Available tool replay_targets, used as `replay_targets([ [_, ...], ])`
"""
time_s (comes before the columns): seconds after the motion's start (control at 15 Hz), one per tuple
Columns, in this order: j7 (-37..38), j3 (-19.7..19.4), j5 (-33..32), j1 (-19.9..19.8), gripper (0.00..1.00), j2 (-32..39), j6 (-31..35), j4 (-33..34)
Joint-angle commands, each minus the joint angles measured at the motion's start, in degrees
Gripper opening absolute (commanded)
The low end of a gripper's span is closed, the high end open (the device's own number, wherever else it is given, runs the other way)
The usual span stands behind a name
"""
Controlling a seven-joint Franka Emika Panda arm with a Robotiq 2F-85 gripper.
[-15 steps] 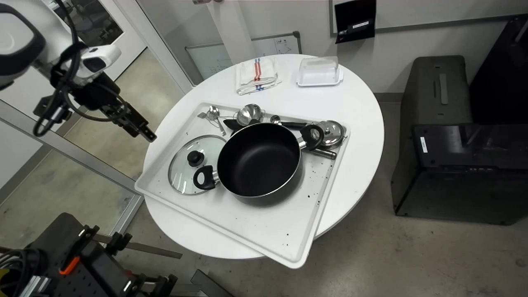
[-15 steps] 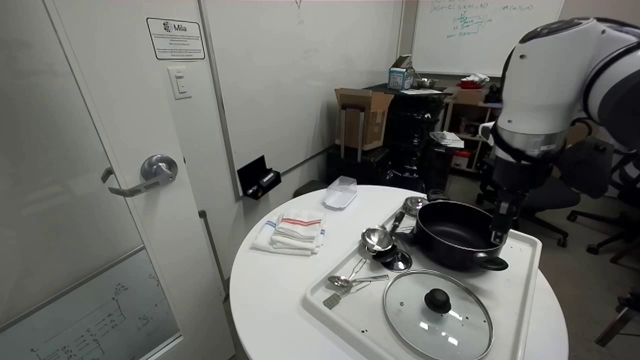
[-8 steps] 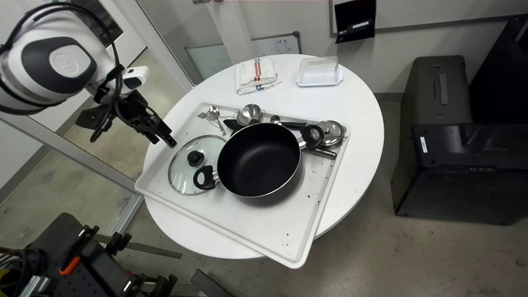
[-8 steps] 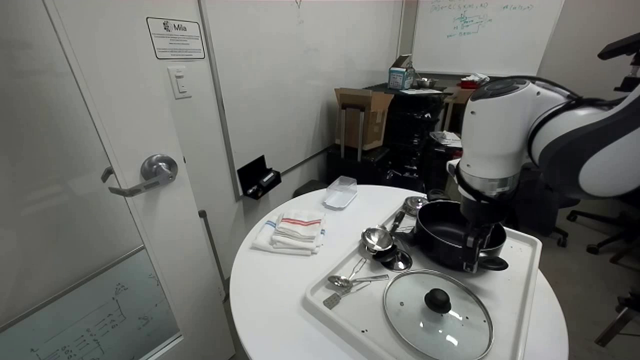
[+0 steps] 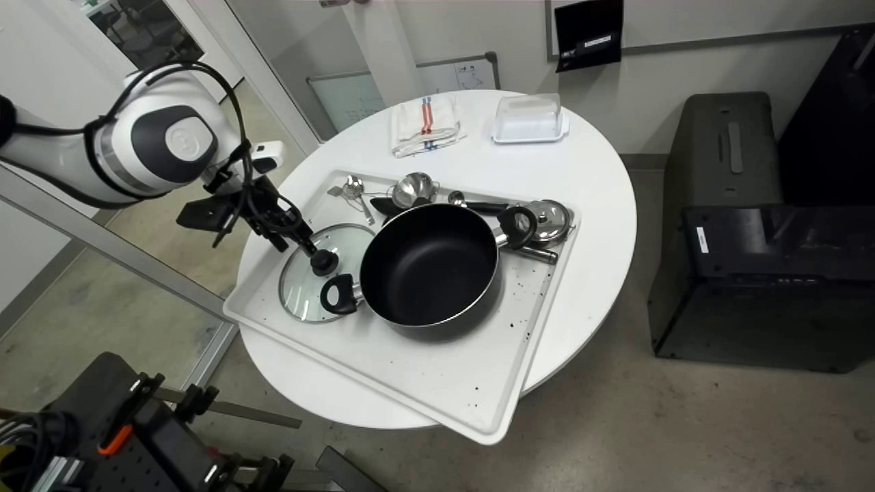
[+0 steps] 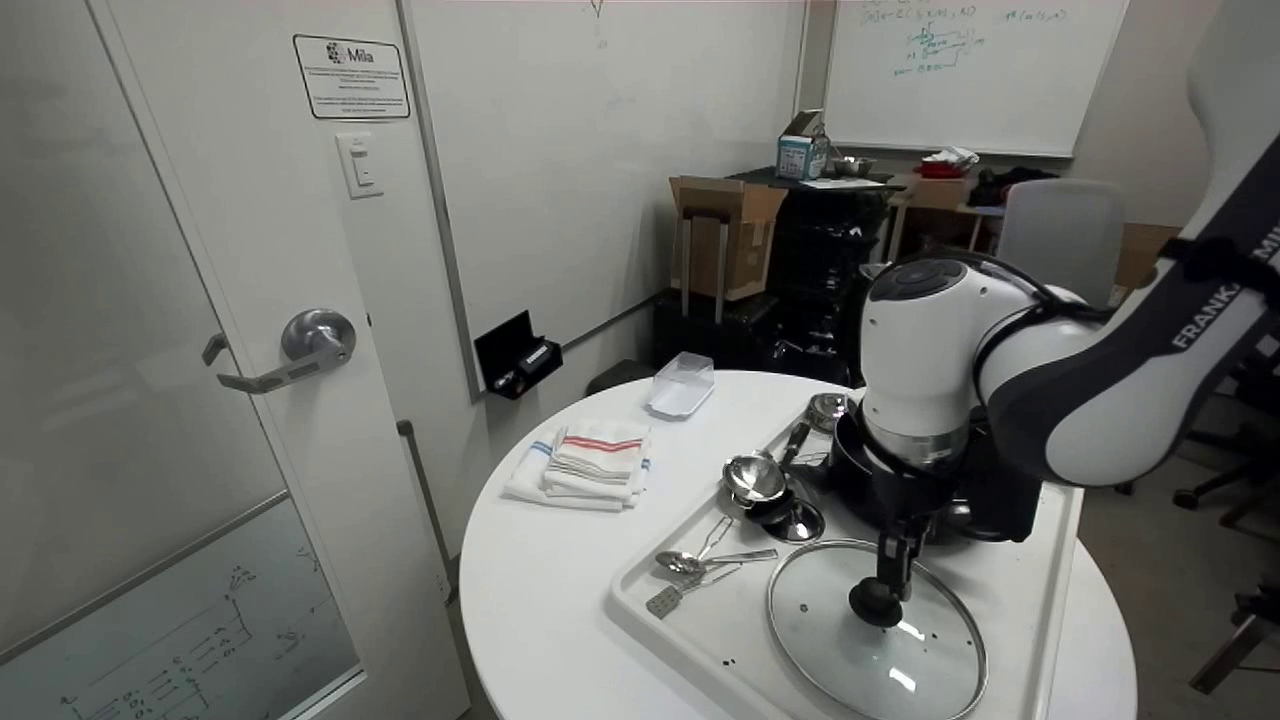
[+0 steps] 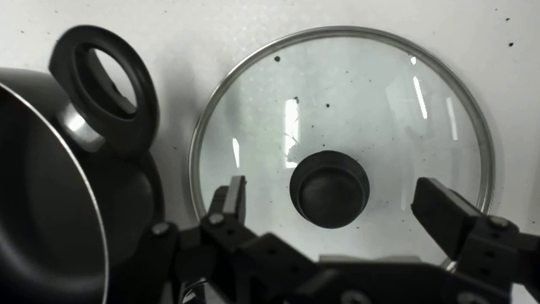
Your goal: Put the glass lid on the pot.
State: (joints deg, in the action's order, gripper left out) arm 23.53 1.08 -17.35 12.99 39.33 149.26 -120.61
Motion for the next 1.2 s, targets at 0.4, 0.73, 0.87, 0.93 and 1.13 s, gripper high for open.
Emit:
replay_targets([
  [0.4, -8.6, 0.1, 7.6, 1.2, 1.00, 13.1, -2.2, 15.1],
  [0.73, -10.1, -0.1, 8.7, 1.1, 1.00, 14.9, -4.2, 16.8],
  [0.87, -10.3, 0.0, 8.6, 0.9, 1.00, 14.4, -4.4, 15.8],
  [0.93, -10.4, 0.0, 8.6, 0.8, 1.00, 14.1, -4.6, 15.3],
  [1.13, -10.4, -0.2, 8.5, 0.8, 1.00, 13.7, -4.8, 14.7],
])
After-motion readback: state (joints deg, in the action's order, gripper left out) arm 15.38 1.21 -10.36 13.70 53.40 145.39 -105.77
